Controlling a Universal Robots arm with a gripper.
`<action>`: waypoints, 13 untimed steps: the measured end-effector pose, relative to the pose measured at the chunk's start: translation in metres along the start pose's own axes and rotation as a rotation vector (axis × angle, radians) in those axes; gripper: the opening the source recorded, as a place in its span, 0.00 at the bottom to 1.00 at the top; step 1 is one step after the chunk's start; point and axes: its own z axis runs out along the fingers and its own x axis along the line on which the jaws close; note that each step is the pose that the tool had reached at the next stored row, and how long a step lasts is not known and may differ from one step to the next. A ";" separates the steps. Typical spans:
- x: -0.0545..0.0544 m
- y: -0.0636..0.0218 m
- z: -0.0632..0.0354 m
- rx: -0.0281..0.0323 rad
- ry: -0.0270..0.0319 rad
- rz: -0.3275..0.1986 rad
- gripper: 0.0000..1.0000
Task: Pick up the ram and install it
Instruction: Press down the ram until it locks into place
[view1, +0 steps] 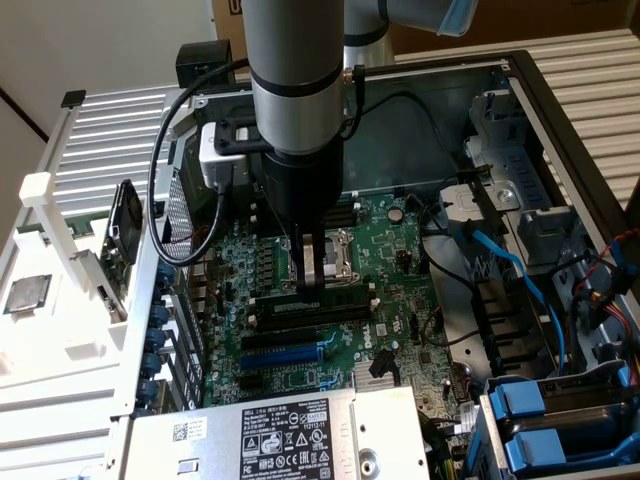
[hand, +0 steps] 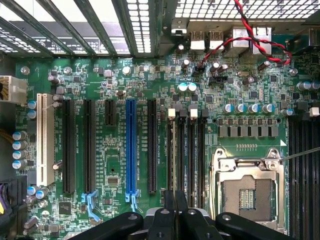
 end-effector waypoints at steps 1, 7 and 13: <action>0.000 0.0000 0.0002 0.0000 0.0000 0.000 0.12; 0.000 0.0003 0.0009 0.0000 0.0000 0.000 0.12; 0.000 0.0003 0.0016 0.0001 -0.0001 0.000 0.12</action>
